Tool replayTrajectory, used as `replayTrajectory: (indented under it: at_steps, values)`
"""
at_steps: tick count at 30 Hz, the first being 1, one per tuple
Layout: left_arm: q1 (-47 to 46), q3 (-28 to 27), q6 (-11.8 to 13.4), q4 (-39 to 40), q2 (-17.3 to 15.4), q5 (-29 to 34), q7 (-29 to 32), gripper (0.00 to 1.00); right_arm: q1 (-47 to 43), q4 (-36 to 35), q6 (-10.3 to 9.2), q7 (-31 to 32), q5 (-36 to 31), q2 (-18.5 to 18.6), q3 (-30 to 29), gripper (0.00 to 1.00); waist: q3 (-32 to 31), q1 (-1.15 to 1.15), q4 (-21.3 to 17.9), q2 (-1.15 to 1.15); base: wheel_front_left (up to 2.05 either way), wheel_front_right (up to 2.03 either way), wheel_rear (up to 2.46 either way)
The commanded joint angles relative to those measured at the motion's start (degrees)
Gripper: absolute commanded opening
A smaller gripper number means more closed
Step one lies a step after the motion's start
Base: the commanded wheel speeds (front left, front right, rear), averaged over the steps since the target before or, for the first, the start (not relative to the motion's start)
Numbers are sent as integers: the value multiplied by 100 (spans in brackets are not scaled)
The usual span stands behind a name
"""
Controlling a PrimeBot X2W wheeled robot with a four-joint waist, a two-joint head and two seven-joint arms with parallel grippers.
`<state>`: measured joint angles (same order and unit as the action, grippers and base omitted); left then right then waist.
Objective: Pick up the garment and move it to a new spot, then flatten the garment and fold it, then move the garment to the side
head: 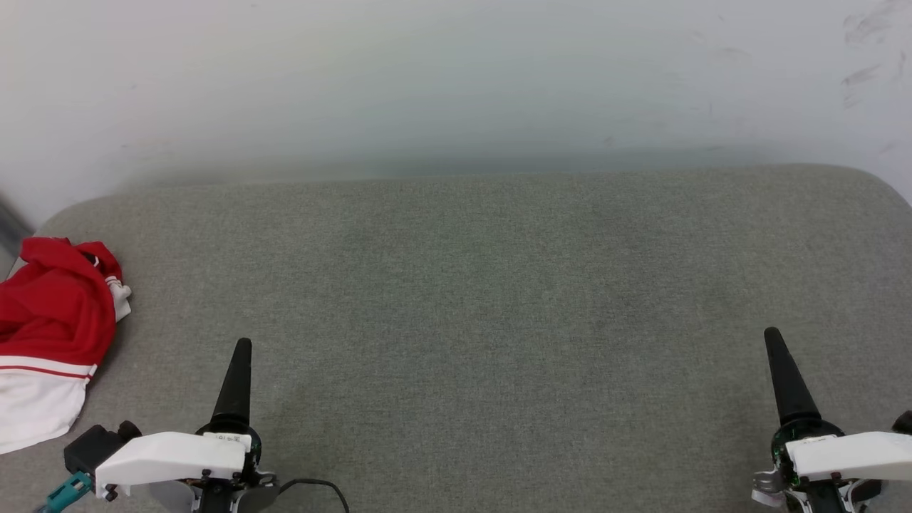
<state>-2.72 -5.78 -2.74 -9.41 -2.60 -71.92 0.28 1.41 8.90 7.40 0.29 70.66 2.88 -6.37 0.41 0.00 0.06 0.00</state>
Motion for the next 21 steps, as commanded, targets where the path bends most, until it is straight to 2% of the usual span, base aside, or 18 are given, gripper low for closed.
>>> replayTrajectory:
  at_steps: [1, 14, 21]
  values:
    - [-45, 62, 60, 187, -17, 334, -71, 100, 31, -202, 9, -69, -367, 2, 46, 100, 4, 0, 3, 0, 0, 0, 0]
    - [45, 369, 432, 429, -20, 1901, -332, 100, -112, -508, 10, -330, -1869, 1, 264, 100, 11, 0, 10, 0, 0, 0, 0]
    - [94, 482, 611, 546, -22, 2513, -473, 100, -191, -628, 11, -467, -2553, 1, 294, 100, 17, 0, 9, 0, 0, 0, 0]
